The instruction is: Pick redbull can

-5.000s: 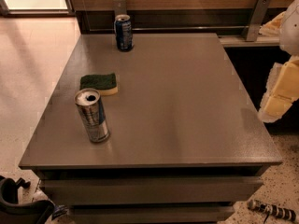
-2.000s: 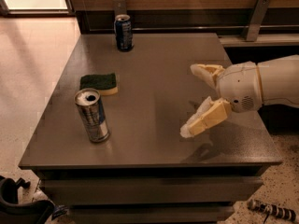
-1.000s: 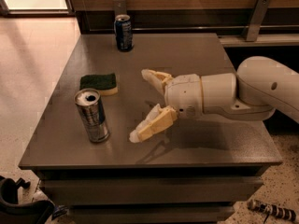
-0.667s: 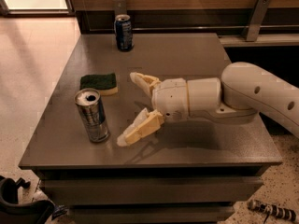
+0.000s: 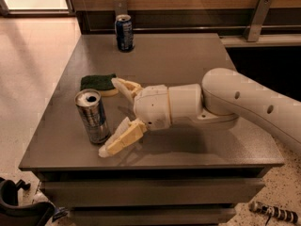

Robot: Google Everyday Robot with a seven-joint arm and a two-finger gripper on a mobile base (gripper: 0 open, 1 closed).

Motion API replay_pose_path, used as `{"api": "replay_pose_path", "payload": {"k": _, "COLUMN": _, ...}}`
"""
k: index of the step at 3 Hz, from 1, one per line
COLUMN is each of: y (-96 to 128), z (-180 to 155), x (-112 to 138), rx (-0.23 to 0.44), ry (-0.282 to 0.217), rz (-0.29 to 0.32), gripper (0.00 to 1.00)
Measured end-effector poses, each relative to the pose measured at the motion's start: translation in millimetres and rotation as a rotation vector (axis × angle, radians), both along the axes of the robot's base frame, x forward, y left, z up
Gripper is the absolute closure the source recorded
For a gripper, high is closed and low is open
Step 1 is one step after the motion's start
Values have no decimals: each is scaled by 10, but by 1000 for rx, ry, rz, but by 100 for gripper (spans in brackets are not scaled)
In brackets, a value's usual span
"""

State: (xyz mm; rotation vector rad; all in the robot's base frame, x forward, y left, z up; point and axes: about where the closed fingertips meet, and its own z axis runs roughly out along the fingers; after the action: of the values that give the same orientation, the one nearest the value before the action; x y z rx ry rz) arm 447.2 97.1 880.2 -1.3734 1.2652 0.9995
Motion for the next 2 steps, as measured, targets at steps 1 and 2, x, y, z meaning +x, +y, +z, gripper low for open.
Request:
{"api": "replay_pose_path", "payload": {"k": 1, "y": 158, "z": -34, "x": -63, "rx": -5, "ry": -4, "rz": 24, "gripper": 15}}
{"api": "replay_pose_path", "payload": {"k": 2, "y": 196, "z": -32, "x": -82, "rx": -7, "ry": -5, "rz": 30, "gripper": 38}}
